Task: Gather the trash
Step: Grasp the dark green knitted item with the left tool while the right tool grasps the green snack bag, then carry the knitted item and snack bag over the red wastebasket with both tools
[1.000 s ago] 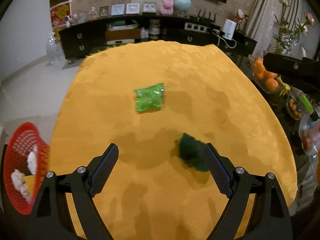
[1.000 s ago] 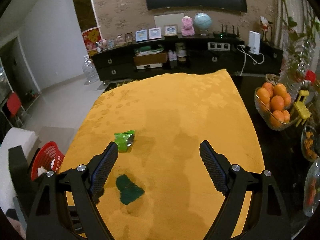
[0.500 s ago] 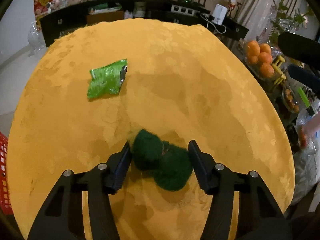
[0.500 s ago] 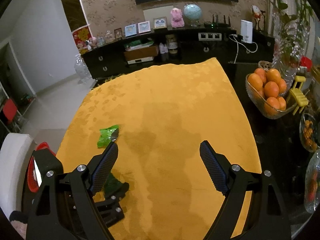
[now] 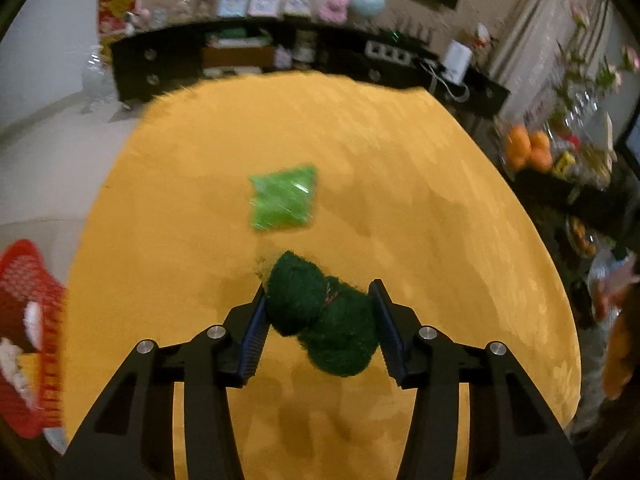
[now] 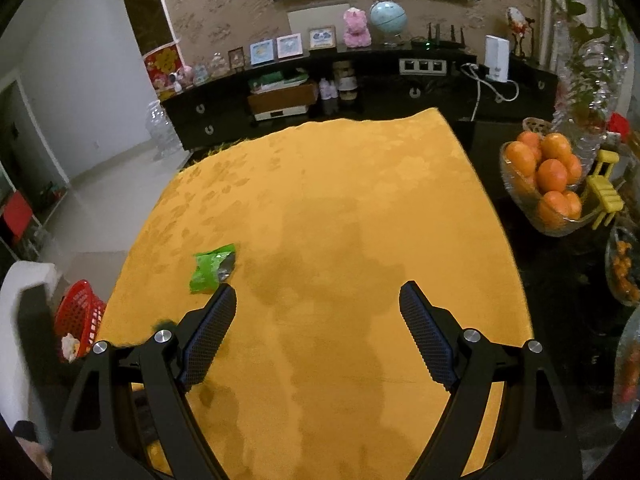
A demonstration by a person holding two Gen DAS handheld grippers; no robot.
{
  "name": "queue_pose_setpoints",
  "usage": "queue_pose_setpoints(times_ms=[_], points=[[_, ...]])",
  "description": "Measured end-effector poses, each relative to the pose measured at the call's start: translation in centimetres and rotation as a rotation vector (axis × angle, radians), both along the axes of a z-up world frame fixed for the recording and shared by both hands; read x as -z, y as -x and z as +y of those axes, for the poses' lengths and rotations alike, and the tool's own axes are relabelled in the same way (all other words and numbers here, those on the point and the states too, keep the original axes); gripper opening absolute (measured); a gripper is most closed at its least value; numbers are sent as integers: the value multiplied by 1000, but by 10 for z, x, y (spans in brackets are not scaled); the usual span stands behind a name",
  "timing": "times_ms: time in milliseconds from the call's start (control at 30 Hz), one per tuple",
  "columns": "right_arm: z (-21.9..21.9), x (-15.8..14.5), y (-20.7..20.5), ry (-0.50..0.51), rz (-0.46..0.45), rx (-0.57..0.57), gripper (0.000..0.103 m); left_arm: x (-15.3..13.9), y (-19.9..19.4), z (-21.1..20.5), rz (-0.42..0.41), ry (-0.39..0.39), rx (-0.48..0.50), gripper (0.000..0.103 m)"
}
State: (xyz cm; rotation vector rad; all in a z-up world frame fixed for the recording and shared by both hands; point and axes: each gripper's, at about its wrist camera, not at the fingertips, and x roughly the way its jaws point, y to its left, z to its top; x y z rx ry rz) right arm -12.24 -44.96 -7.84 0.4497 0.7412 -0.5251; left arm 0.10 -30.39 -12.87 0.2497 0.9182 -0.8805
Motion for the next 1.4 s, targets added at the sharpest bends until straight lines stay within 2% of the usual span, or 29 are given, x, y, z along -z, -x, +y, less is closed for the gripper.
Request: queue_pose_setpoints(times_ms=[133,267,400,500,600,800,900,1067,1133,1300,1400], points=[[13,10,-28,-18,17,-49,81,-26,-17,31,-48,27,-82,47],[27,19,-60,-10,43,-106,81,-50,-26,62,-137,27,-159,47],[38,35,-104,-1,73,-170,81,-64,-35,86,-150,44,-202,47],[44,53,-134,-7,114,-199,81,-66,-42,101,-156,36,-229,47],[50,67,-157,43,160,-230,81,-65,-52,117,-153,25,-259,47],[49,86,-174,65,206,-220,81,-61,-73,143,-137,10,-321,47],[47,94,-176,76,240,-206,68,-59,-76,146,-134,6,-329,47],[49,92,-178,81,227,-226,46,-60,-78,147,-134,8,-329,47],[51,90,-176,85,229,-233,40,-60,-78,147,-137,8,-329,47],[62,74,-170,110,190,-255,39,-64,-75,149,-164,8,-335,47],[72,54,-165,128,140,-271,39,-68,-74,150,-176,13,-343,47]])
